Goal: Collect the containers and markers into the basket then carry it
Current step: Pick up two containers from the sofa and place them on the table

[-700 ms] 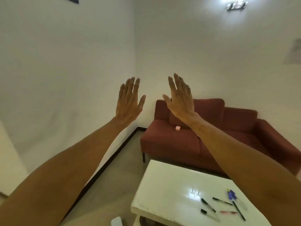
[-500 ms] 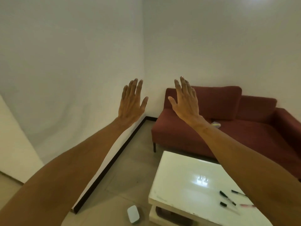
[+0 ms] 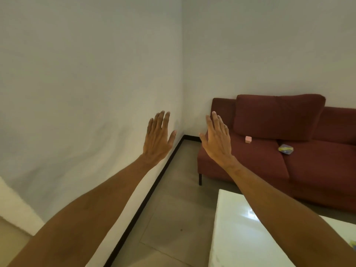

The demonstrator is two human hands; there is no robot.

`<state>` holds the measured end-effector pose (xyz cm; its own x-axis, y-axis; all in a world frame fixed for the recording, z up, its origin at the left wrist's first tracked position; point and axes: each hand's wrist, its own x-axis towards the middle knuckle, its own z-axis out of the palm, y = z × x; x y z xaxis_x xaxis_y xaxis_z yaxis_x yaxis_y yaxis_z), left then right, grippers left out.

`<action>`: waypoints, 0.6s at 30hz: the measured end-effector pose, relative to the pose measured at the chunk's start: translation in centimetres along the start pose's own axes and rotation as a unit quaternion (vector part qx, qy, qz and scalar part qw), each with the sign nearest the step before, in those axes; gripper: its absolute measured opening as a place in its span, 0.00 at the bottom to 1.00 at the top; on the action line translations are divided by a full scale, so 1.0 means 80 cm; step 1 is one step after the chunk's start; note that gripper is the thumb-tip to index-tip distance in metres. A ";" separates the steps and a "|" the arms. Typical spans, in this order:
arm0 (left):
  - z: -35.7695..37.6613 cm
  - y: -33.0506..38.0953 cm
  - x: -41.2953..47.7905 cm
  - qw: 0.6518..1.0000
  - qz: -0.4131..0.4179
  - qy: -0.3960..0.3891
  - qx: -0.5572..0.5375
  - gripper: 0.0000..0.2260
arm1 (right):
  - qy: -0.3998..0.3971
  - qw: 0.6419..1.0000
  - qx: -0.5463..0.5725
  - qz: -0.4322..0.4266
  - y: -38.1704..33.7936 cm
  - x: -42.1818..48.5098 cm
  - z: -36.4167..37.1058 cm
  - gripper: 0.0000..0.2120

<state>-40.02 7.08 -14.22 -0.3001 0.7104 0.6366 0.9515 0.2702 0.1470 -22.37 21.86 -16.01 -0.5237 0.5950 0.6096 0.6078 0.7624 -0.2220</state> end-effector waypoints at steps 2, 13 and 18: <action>0.029 -0.031 0.030 1.000 0.002 -0.010 -0.004 0.29 | -0.007 1.000 -0.004 0.010 0.000 0.032 0.038 0.33; 0.219 -0.164 0.222 0.995 0.048 -0.048 -0.069 0.29 | 0.000 0.996 -0.039 0.076 0.040 0.207 0.213 0.33; 0.325 -0.198 0.320 0.987 0.087 -0.079 -0.111 0.29 | 0.009 0.988 -0.063 0.142 0.084 0.273 0.283 0.33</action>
<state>-64.53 37.82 -19.93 -0.1205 0.8311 0.5430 0.9757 -0.0017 0.2190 -43.27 45.73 -21.44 -0.3108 0.7750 0.5503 0.7991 0.5265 -0.2903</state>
